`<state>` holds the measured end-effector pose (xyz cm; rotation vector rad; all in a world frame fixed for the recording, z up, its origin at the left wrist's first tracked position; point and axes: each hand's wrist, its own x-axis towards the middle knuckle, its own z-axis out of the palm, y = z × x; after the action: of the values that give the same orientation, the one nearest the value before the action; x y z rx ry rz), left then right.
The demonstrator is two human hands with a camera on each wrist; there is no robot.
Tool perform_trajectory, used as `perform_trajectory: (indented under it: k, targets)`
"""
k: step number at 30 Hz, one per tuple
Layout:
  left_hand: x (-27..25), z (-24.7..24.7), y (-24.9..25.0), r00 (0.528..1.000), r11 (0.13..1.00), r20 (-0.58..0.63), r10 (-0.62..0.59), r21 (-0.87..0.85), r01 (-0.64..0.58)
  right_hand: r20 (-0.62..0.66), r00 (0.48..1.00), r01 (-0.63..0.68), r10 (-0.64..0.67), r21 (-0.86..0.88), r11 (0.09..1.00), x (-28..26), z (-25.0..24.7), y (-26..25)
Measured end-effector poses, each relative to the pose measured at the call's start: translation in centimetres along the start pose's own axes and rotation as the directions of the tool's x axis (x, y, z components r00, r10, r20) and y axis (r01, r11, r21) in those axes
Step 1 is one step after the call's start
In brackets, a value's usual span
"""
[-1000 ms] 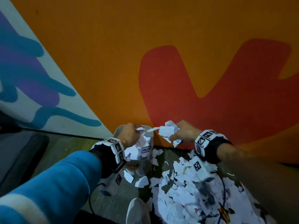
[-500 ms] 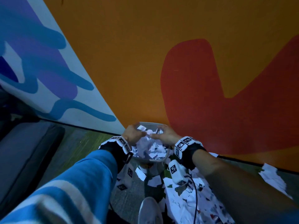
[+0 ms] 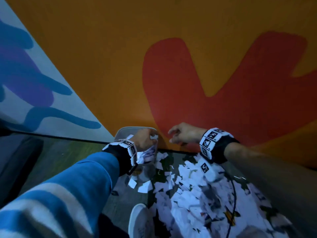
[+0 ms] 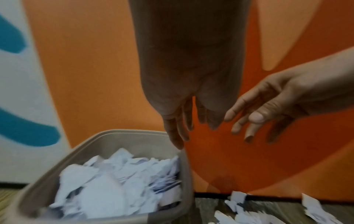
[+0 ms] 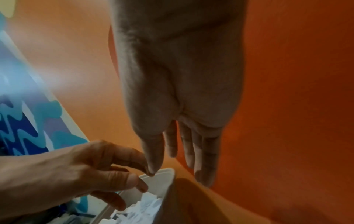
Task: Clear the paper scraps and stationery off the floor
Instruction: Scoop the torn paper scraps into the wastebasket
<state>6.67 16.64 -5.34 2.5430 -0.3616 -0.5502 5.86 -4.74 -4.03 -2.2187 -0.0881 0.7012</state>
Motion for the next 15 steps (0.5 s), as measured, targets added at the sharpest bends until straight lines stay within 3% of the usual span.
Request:
perform_trajectory:
  k: [4,9,12,15]
  targets:
    - [1.3,3.1,6.3,0.980,0.974,0.114,0.161,0.143,-0.176,0.022,0.996,-0.083,0.087,-0.140,0.987,-5.3,-4.5,4.3]
    - [4.4,8.4,11.9,0.958,0.960,0.225,0.179,0.172,-0.220,0.046,0.958,-0.256,0.281,-0.296,0.920,-11.7,-9.2,14.3]
    - [6.9,12.1,14.8,0.953,0.961,0.245,0.178,0.166,-0.223,0.037,0.926,-0.356,0.376,-0.253,0.900,-14.4,-11.1,21.4]
    - [9.2,17.4,16.3,0.936,0.959,0.291,0.201,0.139,-0.249,-0.050,0.893,-0.448,0.447,-0.198,0.872,-15.8,-10.8,27.5]
